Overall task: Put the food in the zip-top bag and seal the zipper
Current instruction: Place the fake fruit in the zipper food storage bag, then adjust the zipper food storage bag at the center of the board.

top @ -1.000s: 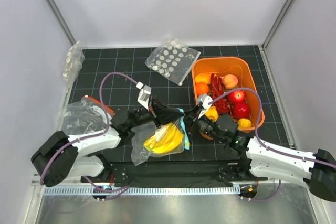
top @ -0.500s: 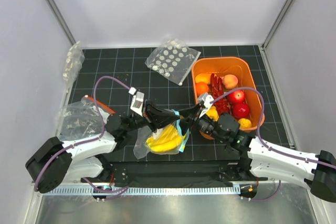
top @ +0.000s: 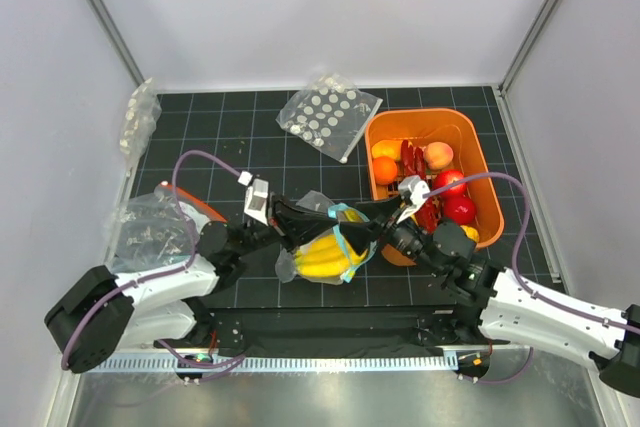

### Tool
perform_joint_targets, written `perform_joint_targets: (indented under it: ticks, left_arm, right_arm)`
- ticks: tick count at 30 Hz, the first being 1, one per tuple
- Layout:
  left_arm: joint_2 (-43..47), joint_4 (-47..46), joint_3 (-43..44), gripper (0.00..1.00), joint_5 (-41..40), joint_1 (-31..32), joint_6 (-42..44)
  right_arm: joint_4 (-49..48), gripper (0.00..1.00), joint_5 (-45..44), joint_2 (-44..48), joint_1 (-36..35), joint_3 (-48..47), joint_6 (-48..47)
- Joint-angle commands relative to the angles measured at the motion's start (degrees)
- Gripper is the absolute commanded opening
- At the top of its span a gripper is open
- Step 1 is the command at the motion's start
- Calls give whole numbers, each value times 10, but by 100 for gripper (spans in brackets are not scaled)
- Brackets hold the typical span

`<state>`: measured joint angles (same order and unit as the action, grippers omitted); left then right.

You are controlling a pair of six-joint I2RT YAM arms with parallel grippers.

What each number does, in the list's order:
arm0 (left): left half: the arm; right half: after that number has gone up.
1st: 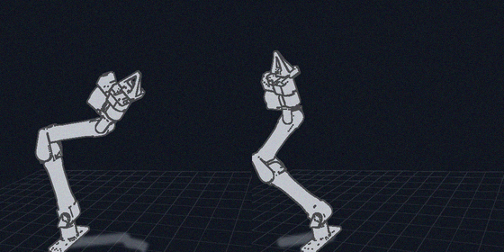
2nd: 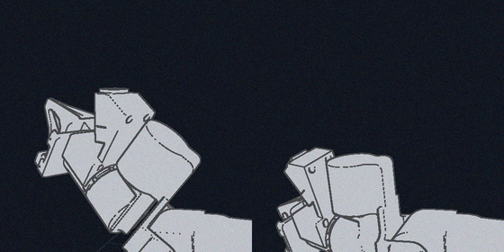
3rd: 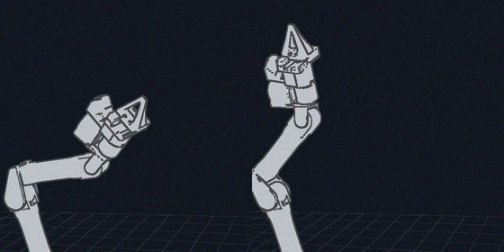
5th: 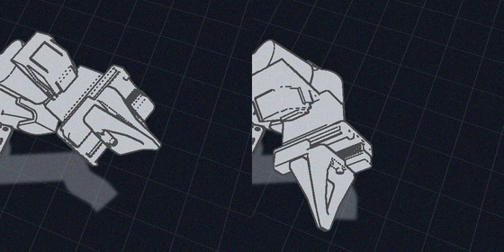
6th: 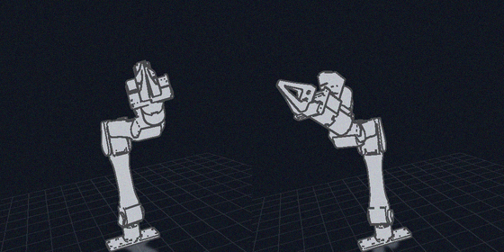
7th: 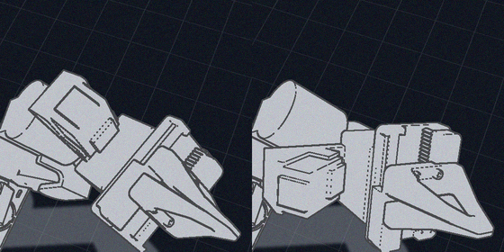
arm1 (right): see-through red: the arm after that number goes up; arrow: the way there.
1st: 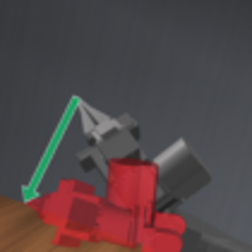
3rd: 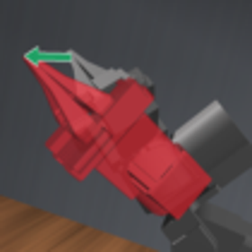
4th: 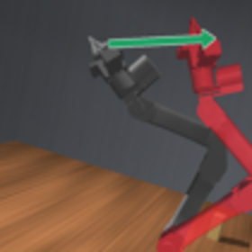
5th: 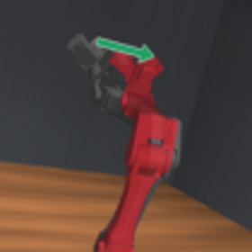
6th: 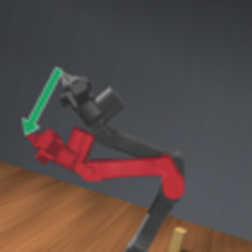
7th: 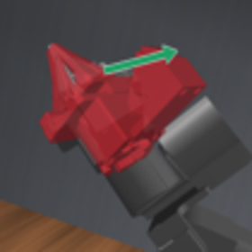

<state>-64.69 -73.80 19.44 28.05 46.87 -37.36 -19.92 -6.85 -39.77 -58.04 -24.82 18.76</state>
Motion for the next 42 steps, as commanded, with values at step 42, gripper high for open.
perform_joint_targets:
  ticks: [42]
  left_arm:
    - [272,125,-51,0,-134,26,178]
  right_arm:
    - [173,43,60,-279,4,-205,160]
